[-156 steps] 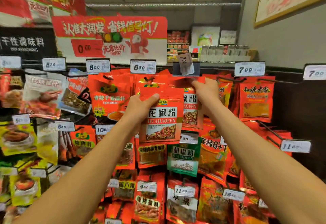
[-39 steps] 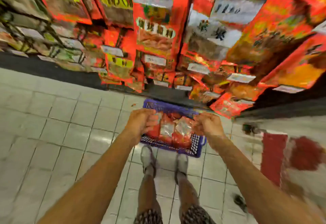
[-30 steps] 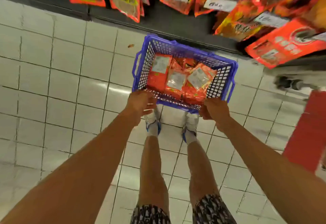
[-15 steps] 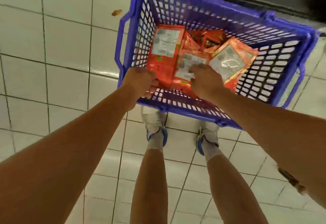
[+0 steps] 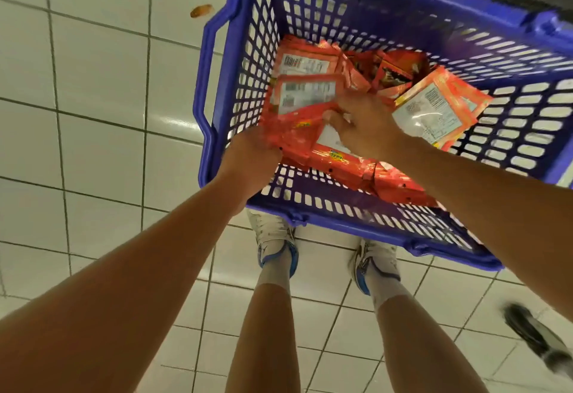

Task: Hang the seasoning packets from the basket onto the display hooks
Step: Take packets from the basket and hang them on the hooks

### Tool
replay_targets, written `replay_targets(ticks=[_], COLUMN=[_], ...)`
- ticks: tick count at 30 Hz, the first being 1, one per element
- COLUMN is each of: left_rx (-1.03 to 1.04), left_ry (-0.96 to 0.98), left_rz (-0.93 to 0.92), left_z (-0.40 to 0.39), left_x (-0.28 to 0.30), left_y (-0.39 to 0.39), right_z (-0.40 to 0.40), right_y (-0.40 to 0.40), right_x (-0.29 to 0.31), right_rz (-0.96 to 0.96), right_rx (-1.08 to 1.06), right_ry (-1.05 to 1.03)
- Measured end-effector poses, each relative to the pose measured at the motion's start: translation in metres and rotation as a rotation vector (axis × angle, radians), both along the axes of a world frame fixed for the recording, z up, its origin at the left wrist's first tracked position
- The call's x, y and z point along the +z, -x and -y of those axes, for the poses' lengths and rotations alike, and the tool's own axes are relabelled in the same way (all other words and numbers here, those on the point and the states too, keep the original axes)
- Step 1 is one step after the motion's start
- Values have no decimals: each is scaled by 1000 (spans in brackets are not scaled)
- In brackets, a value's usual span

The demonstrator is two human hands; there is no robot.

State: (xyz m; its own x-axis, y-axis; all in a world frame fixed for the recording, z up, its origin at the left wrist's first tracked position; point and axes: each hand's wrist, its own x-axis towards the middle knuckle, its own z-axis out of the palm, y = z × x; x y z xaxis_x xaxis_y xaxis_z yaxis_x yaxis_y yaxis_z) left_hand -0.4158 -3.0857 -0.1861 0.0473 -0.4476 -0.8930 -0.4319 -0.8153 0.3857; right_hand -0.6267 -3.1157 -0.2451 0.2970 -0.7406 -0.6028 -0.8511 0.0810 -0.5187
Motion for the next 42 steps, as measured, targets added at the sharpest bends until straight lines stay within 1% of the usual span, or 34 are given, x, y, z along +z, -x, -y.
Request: replay_targets(ticks=[3,5,7,8,9,10,11,12,13,14,15,17,18,19,20,23,25,26,27,30,31,33,35,38,42], left_rx=[20,91,101,47,-6,-27,-17,-5,-7,-24,-38,-17,5,17,18,51,97,125,165,307,334,381,415,450,453], left_ry=[157,175,152,145,146,157,178,210,252,290,321,366,381,394,399,392,369,351,326,225,197,161,147,159,264], left_rz=[-102,-128,-74,-16,34,60,70,86,111,140,163,190,195,198,197,183,181,177,164,67,39,-24,-101,-225,-294], left_z=[2,4,5,5,4,2,-1,-3,-5,-6,-7,-8,-7,-7,-7,-7,-7,-6,-6,-1,1,7,14,27,40], left_x=[6,7,5,5,4,2,0,-2,-3,-3,-4,-7,-8,-9,-9,-2,6,12,18,40,49,71,96,143,222], left_y=[5,9,9,8,7,6,5,4,3,2,2,1,0,0,0,1,1,2,2,5,7,12,18,31,44], right_z=[6,7,10,12,15,19,22,25,27,28,28,22,17,13,9,6,9,13,16,27,30,36,42,47,52], right_y=[11,20,24,23,20,16,11,6,0,-7,-15,-29,-34,-36,-35,-23,-6,5,15,40,44,48,50,49,50], right_x=[32,44,47,47,43,36,27,16,4,-8,-19,-37,-42,-46,-48,-39,-28,-19,-9,28,44,79,113,169,261], right_rz=[281,482,625,648,630,552,401,198,6,-150,-253,-407,-448,-464,-462,-404,-324,-274,-221,-49,34,260,443,588,732], right_rx=[-310,-440,-557,-614,-669,-691,-647,-508,-294,-38,215,639,761,810,807,702,614,534,400,-174,-355,-709,-932,-1059,-1065], right_ry=[-308,-498,-664,-709,-707,-642,-507,-308,-118,-3,35,69,108,152,201,272,222,185,135,16,-37,-174,-287,-355,-279])
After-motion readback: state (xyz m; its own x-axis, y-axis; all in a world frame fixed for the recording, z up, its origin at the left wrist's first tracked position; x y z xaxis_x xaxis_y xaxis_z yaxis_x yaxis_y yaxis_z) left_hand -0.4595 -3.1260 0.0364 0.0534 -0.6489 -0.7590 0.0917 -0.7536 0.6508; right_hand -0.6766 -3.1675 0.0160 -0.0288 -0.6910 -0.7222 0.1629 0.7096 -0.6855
